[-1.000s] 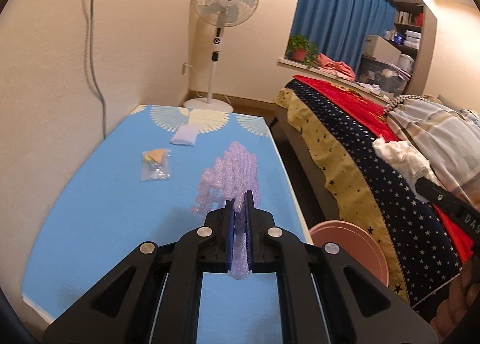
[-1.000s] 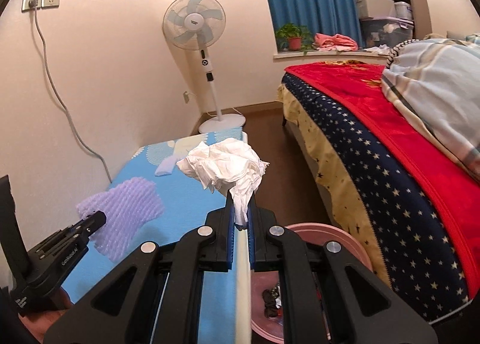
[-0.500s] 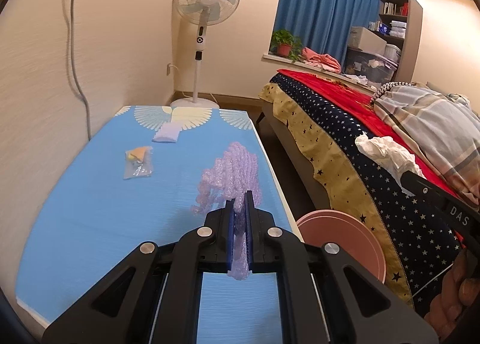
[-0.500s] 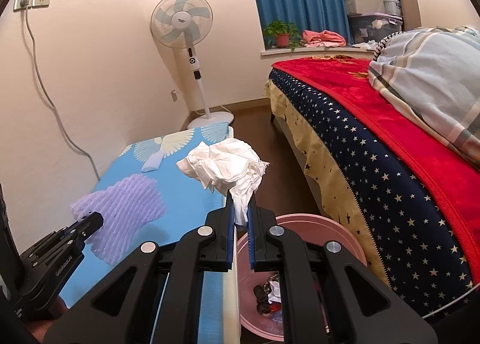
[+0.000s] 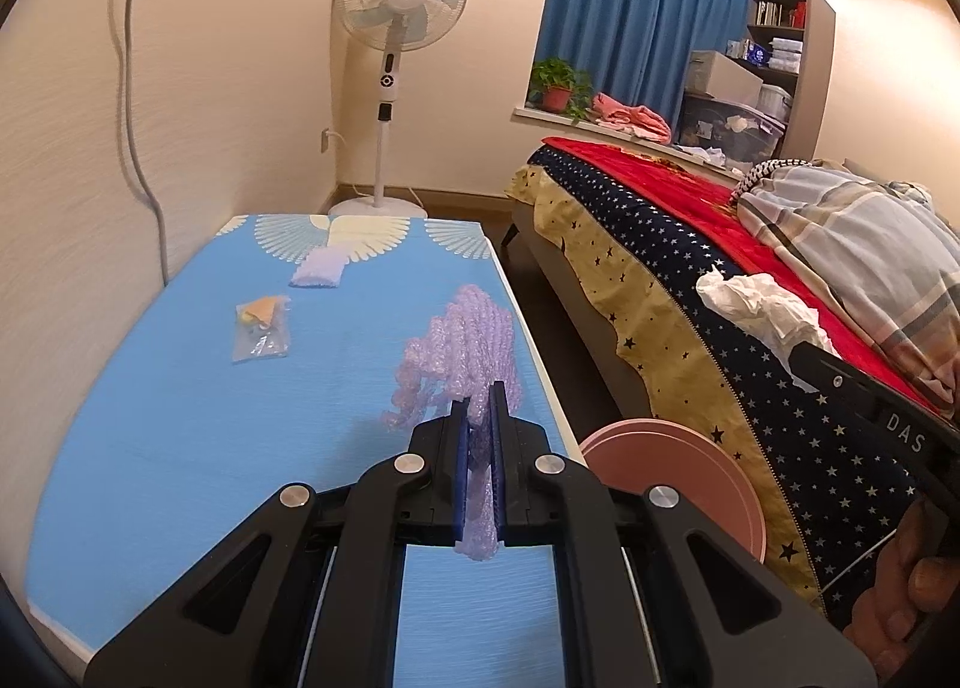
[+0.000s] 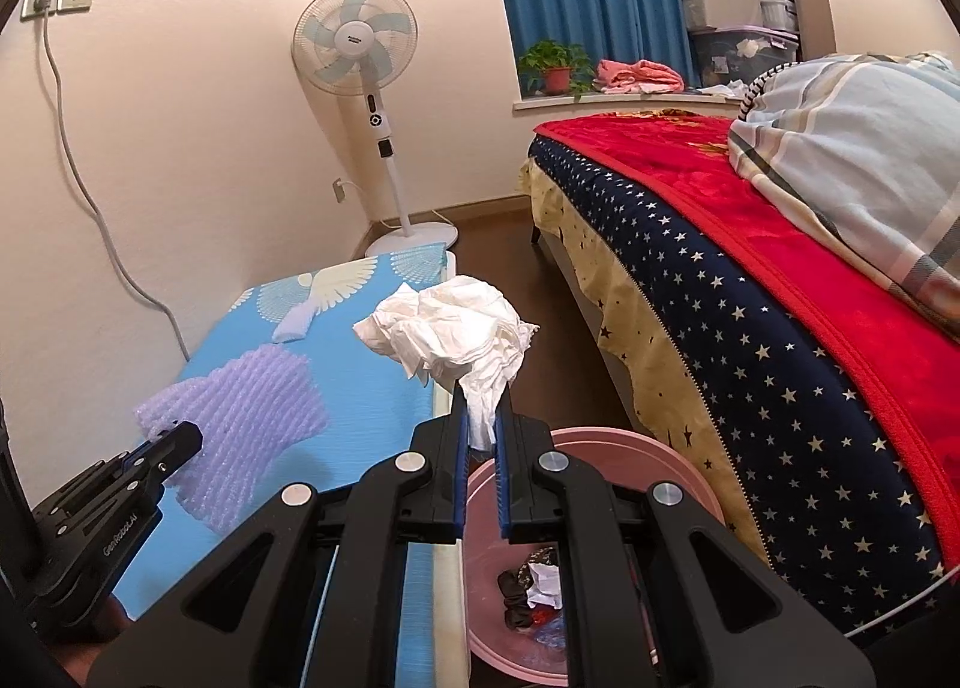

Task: Collect trash
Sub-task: 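Carry the lavender net and white tissue toward the pink bin, then open both grippers over the pink bin to drop the items, then move both open grippers back to the mattress toward the remaining items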

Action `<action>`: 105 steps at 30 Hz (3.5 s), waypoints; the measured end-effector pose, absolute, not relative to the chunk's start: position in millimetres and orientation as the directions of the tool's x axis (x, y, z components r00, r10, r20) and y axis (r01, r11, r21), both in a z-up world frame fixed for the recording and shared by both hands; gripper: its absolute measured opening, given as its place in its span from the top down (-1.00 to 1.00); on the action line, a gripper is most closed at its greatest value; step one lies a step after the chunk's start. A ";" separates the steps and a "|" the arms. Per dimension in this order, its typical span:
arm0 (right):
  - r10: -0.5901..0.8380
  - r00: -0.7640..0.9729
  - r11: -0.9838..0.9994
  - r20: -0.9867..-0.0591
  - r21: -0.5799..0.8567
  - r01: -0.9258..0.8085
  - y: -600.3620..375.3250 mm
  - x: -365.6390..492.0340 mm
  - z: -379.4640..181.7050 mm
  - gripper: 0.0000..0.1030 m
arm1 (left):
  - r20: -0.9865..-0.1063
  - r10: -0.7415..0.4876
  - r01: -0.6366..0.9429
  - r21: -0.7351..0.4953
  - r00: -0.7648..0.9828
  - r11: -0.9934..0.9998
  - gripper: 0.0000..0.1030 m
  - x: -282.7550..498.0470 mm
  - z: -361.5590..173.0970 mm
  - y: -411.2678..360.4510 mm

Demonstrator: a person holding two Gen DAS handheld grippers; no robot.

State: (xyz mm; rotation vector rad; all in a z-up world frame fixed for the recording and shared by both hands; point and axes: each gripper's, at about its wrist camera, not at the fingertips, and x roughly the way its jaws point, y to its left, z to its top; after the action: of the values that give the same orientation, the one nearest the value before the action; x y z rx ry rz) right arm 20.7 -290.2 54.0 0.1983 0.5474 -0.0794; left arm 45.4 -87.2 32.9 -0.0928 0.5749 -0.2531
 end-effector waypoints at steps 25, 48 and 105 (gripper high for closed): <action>-0.101 0.837 0.968 -0.537 0.143 0.208 -304.1 20.2 50.9 0.85 | -0.518 -0.315 0.281 -0.146 0.795 0.949 0.88 44.2 33.0 -103.6; -0.196 0.789 0.947 -0.583 0.097 0.306 -327.2 24.0 35.3 0.85 | -0.558 -0.418 0.395 -0.169 0.717 0.903 0.88 56.0 6.2 -155.9; 0.054 0.850 0.968 -0.523 0.236 0.084 -242.3 132.3 7.9 0.62 | -0.552 -0.054 -0.004 -0.103 0.832 0.995 0.47 155.0 -25.4 -18.3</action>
State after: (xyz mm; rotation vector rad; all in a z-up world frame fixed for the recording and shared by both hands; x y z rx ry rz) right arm 132.3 -242.3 7.9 0.2562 0.5555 -0.0160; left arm 155.0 -18.3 -25.4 -0.1016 0.5873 -0.0263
